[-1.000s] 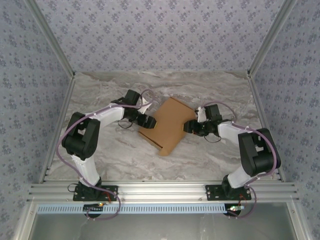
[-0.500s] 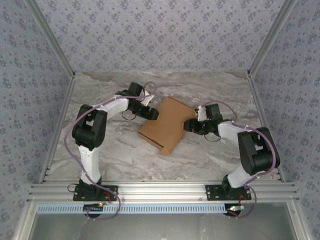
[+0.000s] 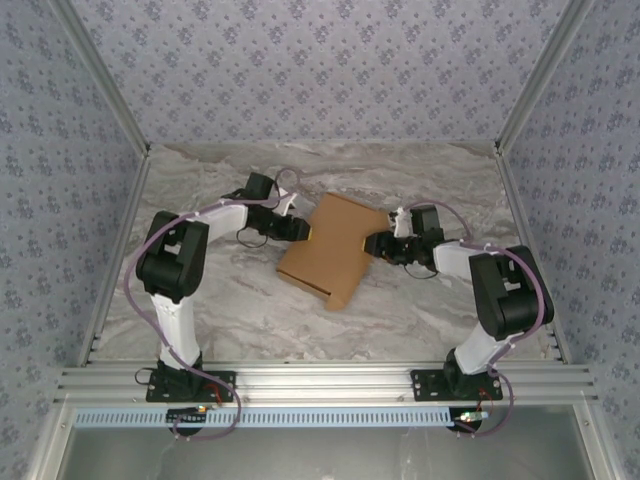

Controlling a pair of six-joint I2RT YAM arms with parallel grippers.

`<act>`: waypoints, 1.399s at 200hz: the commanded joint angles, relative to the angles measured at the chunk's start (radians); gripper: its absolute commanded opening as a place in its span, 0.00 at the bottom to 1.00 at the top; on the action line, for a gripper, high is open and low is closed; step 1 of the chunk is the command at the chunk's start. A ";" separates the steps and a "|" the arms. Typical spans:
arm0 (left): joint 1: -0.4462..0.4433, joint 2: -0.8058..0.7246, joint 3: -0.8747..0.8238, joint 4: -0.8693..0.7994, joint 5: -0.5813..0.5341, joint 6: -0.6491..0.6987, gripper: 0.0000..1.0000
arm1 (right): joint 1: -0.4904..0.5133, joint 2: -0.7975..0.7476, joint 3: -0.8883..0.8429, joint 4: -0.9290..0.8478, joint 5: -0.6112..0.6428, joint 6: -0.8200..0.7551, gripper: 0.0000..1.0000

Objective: Fold the paper box

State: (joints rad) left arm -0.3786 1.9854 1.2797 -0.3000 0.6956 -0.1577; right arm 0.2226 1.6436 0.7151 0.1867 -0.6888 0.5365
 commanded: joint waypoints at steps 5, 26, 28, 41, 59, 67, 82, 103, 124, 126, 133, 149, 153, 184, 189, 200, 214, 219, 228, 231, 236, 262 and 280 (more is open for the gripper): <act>0.001 0.010 -0.059 -0.012 -0.007 -0.040 0.44 | 0.003 -0.010 -0.011 0.085 -0.047 0.045 0.30; 0.007 0.007 -0.081 0.008 0.008 -0.056 0.42 | 0.003 -0.049 -0.015 0.091 -0.046 0.059 0.21; 0.006 0.006 -0.083 0.010 0.008 -0.058 0.42 | 0.003 -0.053 -0.015 0.092 -0.046 0.060 0.20; 0.010 0.003 -0.095 0.024 0.020 -0.072 0.41 | 0.004 -0.076 -0.017 0.109 -0.049 0.080 0.16; 0.009 -0.001 -0.117 0.062 0.055 -0.101 0.39 | 0.009 -0.102 -0.017 0.142 -0.057 0.125 0.12; 0.009 -0.001 -0.127 0.084 0.075 -0.117 0.38 | 0.012 -0.113 -0.014 0.153 -0.057 0.139 0.10; 0.008 -0.002 -0.141 0.117 0.102 -0.140 0.37 | 0.021 -0.133 -0.008 0.167 -0.057 0.159 0.10; 0.002 0.002 -0.153 0.139 0.116 -0.159 0.37 | 0.032 -0.160 0.013 0.158 -0.047 0.174 0.09; -0.011 0.011 -0.153 0.151 0.128 -0.166 0.37 | 0.047 -0.178 0.041 0.137 -0.035 0.182 0.09; -0.013 0.012 -0.152 0.153 0.131 -0.168 0.37 | 0.048 -0.180 0.043 0.136 -0.035 0.183 0.09; -0.018 0.014 -0.153 0.159 0.134 -0.169 0.37 | 0.052 -0.187 0.051 0.131 -0.030 0.187 0.09; -0.026 0.020 -0.154 0.169 0.141 -0.175 0.37 | 0.062 -0.205 0.072 0.106 -0.012 0.188 0.09; -0.026 0.022 -0.154 0.172 0.141 -0.175 0.37 | 0.064 -0.211 0.076 0.098 -0.007 0.187 0.09; -0.035 0.036 -0.150 0.201 0.164 -0.191 0.37 | 0.079 -0.232 0.120 0.026 0.028 0.175 0.10; -0.037 0.039 -0.149 0.207 0.170 -0.196 0.36 | 0.081 -0.232 0.128 0.016 0.032 0.175 0.10; -0.040 0.044 -0.147 0.214 0.175 -0.200 0.36 | 0.087 -0.231 0.141 -0.005 0.044 0.174 0.10; -0.045 0.050 -0.145 0.222 0.176 -0.204 0.36 | 0.096 -0.229 0.159 -0.030 0.059 0.171 0.10; -0.046 0.052 -0.145 0.226 0.177 -0.206 0.36 | 0.099 -0.229 0.166 -0.042 0.065 0.169 0.10; -0.048 0.058 -0.141 0.232 0.179 -0.210 0.36 | 0.105 -0.227 0.183 -0.064 0.077 0.162 0.10; -0.049 0.060 -0.140 0.233 0.180 -0.213 0.36 | 0.108 -0.226 0.187 -0.073 0.082 0.159 0.10; -0.051 0.063 -0.139 0.235 0.182 -0.214 0.36 | 0.111 -0.225 0.196 -0.087 0.090 0.156 0.10; -0.060 0.075 -0.127 0.245 0.187 -0.221 0.37 | 0.129 -0.206 0.231 -0.129 0.123 0.151 0.11; -0.065 0.085 -0.115 0.246 0.190 -0.224 0.37 | 0.141 -0.190 0.251 -0.146 0.140 0.157 0.12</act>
State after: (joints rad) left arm -0.4133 2.0251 1.1561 -0.0246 0.8944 -0.3847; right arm 0.3443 1.4380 0.9157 0.0696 -0.5968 0.7364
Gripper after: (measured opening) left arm 0.366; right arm 0.115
